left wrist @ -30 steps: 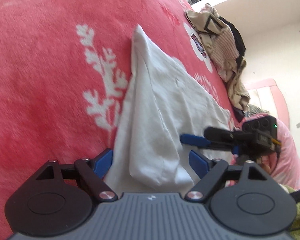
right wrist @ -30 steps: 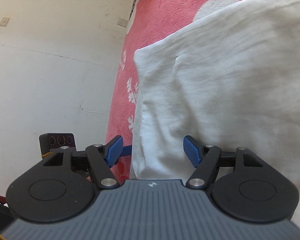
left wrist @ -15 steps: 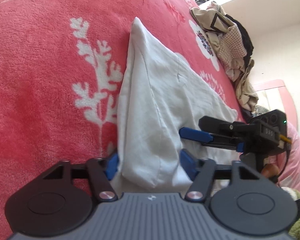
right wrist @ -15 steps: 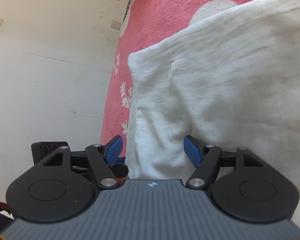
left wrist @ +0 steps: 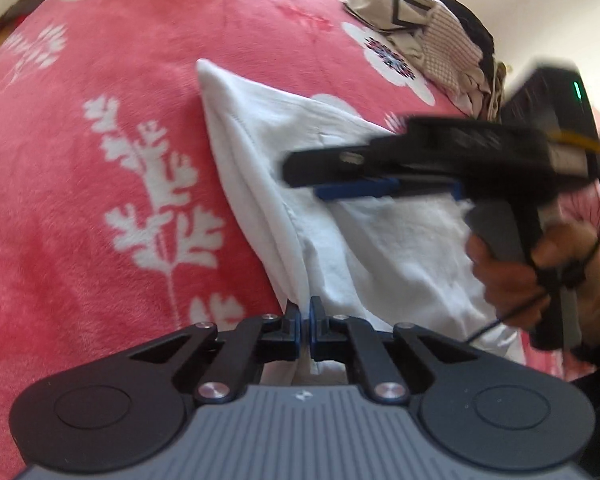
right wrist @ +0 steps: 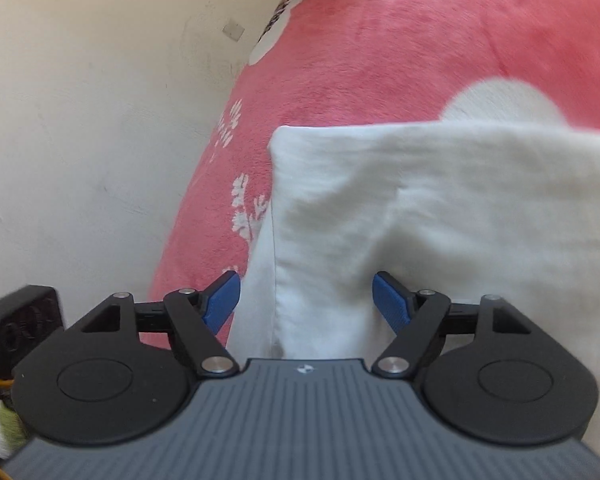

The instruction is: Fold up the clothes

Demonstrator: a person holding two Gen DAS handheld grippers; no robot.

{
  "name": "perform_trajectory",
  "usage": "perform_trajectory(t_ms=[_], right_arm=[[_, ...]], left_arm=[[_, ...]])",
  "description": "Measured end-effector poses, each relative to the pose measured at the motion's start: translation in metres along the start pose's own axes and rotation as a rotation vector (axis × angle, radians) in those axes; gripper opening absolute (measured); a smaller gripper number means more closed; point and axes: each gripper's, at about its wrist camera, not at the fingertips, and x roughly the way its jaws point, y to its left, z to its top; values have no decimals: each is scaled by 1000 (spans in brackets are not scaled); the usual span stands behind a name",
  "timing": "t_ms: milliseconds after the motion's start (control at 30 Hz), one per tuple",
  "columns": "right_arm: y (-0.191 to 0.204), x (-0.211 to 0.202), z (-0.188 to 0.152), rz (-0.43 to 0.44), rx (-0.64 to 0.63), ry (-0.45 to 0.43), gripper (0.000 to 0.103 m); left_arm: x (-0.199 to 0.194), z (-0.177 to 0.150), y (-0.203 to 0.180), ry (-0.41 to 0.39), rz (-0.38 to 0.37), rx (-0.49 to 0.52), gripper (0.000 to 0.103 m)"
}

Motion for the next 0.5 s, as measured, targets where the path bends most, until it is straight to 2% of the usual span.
perform_trajectory(t_ms=[233,333,400,467,500], right_arm=[[41,34,11,-154,-227,66,79],[44,42,10,-190,-272,70,79],[44,47,9,-210,-302,64,75],[45,48,7,-243,-339,53,59],[45,48,6,-261,-356,47,54]], left_arm=[[-1,0,-15,-18,-3,73,4],[-2,1,-20,-31,-24,95,4],[-2,2,-23,-39,-41,107,4],[-2,2,-27,-46,-55,122,4],[-2,2,-30,-49,-62,129,4]])
